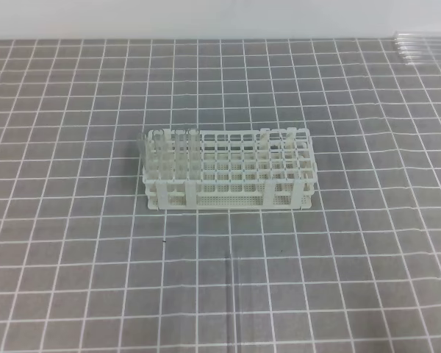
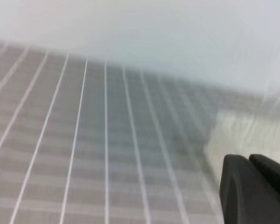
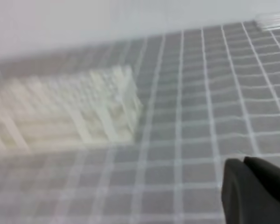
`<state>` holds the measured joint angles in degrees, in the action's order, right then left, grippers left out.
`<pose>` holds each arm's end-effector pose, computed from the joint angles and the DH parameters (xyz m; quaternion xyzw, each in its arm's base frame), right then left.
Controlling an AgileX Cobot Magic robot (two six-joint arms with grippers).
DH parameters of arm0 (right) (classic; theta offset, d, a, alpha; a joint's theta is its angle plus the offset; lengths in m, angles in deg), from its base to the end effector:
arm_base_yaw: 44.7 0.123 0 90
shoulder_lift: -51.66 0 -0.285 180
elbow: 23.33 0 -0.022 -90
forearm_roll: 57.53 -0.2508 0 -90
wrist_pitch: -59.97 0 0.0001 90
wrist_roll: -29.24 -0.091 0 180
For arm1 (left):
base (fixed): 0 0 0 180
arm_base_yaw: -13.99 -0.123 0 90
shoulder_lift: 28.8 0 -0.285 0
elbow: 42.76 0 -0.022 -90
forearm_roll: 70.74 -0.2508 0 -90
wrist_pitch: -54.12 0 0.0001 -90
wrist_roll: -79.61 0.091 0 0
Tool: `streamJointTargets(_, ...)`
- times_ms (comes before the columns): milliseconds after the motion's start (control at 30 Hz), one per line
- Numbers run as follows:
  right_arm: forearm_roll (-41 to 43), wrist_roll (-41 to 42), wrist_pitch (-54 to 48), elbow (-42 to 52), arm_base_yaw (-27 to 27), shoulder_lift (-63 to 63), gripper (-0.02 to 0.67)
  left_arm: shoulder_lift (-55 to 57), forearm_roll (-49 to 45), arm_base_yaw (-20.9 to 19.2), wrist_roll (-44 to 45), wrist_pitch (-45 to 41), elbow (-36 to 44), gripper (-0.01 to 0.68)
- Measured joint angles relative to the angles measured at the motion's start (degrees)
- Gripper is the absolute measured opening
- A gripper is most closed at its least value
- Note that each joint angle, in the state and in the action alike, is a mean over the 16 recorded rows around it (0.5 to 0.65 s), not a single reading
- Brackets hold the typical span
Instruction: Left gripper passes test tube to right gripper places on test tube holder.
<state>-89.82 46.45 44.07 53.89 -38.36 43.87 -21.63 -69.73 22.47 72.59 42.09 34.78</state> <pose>0.0528 0.0193 0.1919 0.0032 0.7573 0.1701 0.6305 0.0546 -0.0085 0.1928 0.0043 0.7474 -0.0966 0.6573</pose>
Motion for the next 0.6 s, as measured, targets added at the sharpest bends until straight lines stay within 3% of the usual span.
streamJointTargets(367,-20.6,0.0,11.1,0.0,0.0,0.0,-0.013,0.0,7.9,0.0,-2.3,13.5,0.0,-0.002)
streamJointTargets(600,-25.2,0.0,12.0,-0.3,0.0,-0.1,-0.013,0.9,9.8,0.0,-5.9,12.7,-0.7,-0.002)
